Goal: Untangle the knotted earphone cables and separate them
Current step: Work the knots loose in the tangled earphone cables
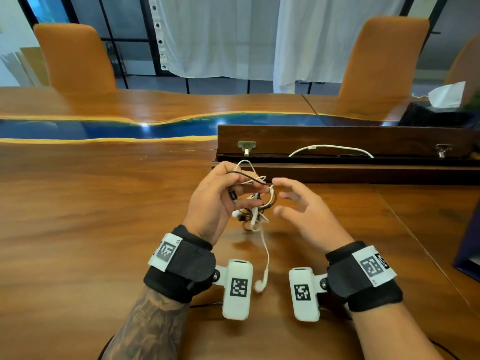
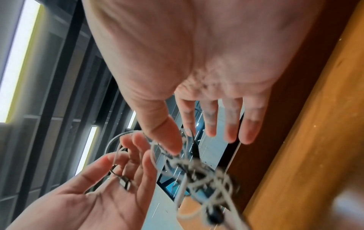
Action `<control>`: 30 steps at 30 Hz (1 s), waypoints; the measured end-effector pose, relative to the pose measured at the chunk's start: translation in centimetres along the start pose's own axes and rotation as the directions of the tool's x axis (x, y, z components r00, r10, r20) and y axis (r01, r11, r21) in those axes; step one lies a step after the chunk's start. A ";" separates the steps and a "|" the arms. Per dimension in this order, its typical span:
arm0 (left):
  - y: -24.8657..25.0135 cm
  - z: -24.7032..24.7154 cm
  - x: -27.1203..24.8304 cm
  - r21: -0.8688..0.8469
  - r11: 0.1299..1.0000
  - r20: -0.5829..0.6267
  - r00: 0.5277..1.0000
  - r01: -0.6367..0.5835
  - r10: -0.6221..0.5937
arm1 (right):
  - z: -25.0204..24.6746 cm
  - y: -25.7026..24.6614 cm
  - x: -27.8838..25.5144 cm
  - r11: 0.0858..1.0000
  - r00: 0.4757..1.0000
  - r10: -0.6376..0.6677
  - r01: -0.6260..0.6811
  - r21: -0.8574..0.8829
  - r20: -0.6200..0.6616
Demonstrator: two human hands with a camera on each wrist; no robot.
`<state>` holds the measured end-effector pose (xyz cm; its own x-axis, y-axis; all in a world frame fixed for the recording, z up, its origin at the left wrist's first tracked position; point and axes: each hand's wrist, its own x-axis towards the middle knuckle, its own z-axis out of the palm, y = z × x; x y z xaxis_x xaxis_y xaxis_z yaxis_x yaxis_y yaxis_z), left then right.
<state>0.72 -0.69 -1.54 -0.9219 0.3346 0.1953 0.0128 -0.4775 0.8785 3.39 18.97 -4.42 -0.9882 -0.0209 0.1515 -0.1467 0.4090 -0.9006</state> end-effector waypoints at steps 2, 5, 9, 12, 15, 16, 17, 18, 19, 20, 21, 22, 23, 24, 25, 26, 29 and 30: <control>0.0 0.0 -0.2 -0.078 0.997 0.045 0.999 0.019 -0.016 | 0.6 -0.2 -0.1 0.983 0.996 0.012 -0.028 0.181 0.092; 0.0 0.1 -0.1 -0.099 0.995 0.020 1.000 0.006 -0.004 | 0.9 0.0 -0.1 0.979 0.993 -0.026 0.002 0.203 0.117; -0.6 -0.4 0.8 0.160 0.987 -0.285 0.957 -0.007 0.053 | 0.6 0.0 -0.1 0.974 1.000 -0.020 0.022 0.227 -0.012; -1.6 -1.1 1.2 0.430 0.902 -0.372 0.918 0.042 0.134 | 0.4 0.2 0.2 0.962 0.992 0.006 0.028 0.272 -0.124; -1.9 -0.8 0.9 0.602 0.798 -0.326 0.913 0.000 0.245 | 0.3 0.3 0.3 0.949 0.985 0.021 0.034 0.312 -0.170; -1.9 -0.5 0.8 0.631 0.776 -0.296 0.918 -0.018 0.263 | 0.3 0.2 0.3 0.948 0.985 0.018 0.037 0.315 -0.170; -2.0 -0.4 0.7 0.652 0.757 -0.256 0.930 -0.035 0.263 | 0.3 0.1 0.2 0.949 0.986 0.010 0.043 0.313 -0.164; -1.9 -0.2 0.6 0.670 0.741 -0.207 0.948 -0.044 0.243 | 0.4 0.0 0.1 0.951 0.988 -0.001 0.049 0.304 -0.156; -2.0 -0.1 0.5 0.689 0.724 -0.160 0.964 -0.043 0.210 | 0.4 -0.1 0.0 0.954 0.989 -0.015 0.059 0.295 -0.149; -2.0 0.0 0.4 0.712 0.702 -0.121 0.977 -0.037 0.175 | 0.4 -0.3 -0.1 0.955 0.989 -0.029 0.069 0.289 -0.142; -2.1 0.0 0.4 0.734 0.679 -0.095 0.984 -0.032 0.149 | 0.4 -0.4 -0.2 0.955 0.990 -0.041 0.079 0.287 -0.138; -2.2 0.0 0.3 0.746 0.666 -0.082 0.989 -0.023 0.127 | 0.4 -0.5 -0.2 0.953 0.989 -0.049 0.087 0.290 -0.136; -2.3 -0.1 0.4 0.741 0.671 -0.080 0.991 -0.014 0.109 | 0.5 -0.5 -0.2 0.949 0.989 -0.054 0.095 0.301 -0.141; -2.3 -0.1 0.4 0.732 0.681 -0.075 0.993 -0.003 0.086 | 0.6 -0.6 -0.2 0.942 0.988 -0.052 0.098 0.321 -0.147; -2.2 -0.1 0.4 0.730 0.684 -0.069 0.996 0.009 0.060 | 0.6 -0.7 -0.2 0.932 0.988 -0.049 0.098 0.349 -0.148; -2.1 -0.1 0.4 0.737 0.676 -0.062 0.997 0.019 0.040 | 0.7 -0.8 -0.3 0.923 0.989 -0.041 0.093 0.374 -0.144; -2.1 -0.2 0.4 0.737 0.675 -0.063 0.998 0.033 0.020 | 0.9 -1.0 -0.3 0.925 0.986 -0.032 0.092 0.370 -0.166; -2.0 -0.1 0.4 0.739 0.673 -0.067 0.997 0.030 0.030 | 0.9 -0.9 -0.3 0.946 0.977 -0.050 0.112 0.303 -0.205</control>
<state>0.29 0.29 -3.29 -0.9451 0.2646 0.1919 0.2675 0.2885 0.9194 3.79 17.81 -4.01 -0.9498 0.1460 0.2768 -0.2628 0.1084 -0.9588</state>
